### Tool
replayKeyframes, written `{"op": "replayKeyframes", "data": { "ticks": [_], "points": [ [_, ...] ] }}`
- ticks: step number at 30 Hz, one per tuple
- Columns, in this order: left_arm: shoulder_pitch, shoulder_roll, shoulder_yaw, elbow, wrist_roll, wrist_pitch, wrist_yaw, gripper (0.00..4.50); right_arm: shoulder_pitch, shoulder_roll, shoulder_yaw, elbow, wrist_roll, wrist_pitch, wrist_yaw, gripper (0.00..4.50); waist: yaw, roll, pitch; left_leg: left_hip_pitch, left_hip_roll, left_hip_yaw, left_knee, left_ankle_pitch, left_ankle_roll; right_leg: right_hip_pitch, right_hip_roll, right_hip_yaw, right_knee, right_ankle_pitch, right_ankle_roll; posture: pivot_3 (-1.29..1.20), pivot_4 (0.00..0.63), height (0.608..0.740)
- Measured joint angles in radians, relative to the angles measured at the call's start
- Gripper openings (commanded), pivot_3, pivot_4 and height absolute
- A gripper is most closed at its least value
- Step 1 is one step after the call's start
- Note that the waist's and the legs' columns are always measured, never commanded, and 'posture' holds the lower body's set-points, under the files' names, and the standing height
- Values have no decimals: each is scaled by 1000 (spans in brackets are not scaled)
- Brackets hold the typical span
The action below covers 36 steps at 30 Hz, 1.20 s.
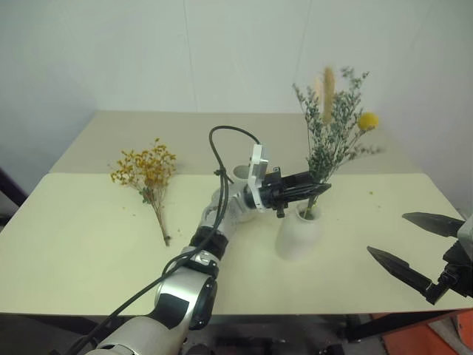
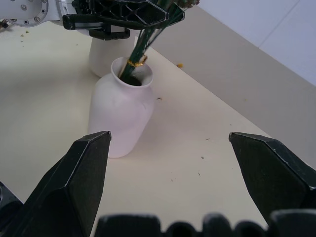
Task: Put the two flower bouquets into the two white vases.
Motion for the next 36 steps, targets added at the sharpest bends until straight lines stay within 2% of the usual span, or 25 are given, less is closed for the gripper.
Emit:
{"op": "replayKeyframes", "data": {
  "ticks": [7, 15, 21, 26, 32, 36],
  "points": [
    [121, 38, -42, -139, -2, 21, -45, 4411, -15, -2, 39, 21, -3, -9, 3, 4500, -1, 0, 0, 2, 0, 0, 0, 0, 0, 2, 0, 0, 0, 0, 0, 0, 150, 740],
    [198, 109, -107, -288, 23, 43, -59, 4463, -55, -14, 88, 50, -39, -30, 8, 4500, 0, 1, -1, 4, 0, 0, 0, 0, 0, 5, 0, 0, -1, 0, 0, 0, 150, 740],
    [205, 129, -137, -323, 69, 5, -2, 4463, -80, -22, 119, 70, -69, -43, 25, 4500, 4, 1, -1, 4, 0, -1, 0, 0, 0, 6, 0, -1, -1, 0, 0, 0, 150, 740],
    [186, 113, -137, -310, 101, 0, 105, 4463, -100, -22, 151, 80, -81, -44, 31, 4500, 8, 1, -1, 4, 0, -1, 0, 0, 0, 6, 0, -1, -1, 0, 0, 0, 150, 740],
    [168, 114, -122, -310, 91, 25, 147, 4463, -108, -22, 152, 85, -91, -44, 32, 4500, 9, 1, -1, 4, 0, -1, 1, 0, 1, 6, 0, -1, -1, 0, 0, 0, 150, 740],
    [169, 162, -122, -374, 39, 75, 83, 4463, -107, -22, 151, 84, -92, -44, 32, 4500, 6, 1, -1, 4, 1, -1, 0, 0, 1, 5, 0, -1, -1, 0, 0, 0, 150, 740]
  ]
}}
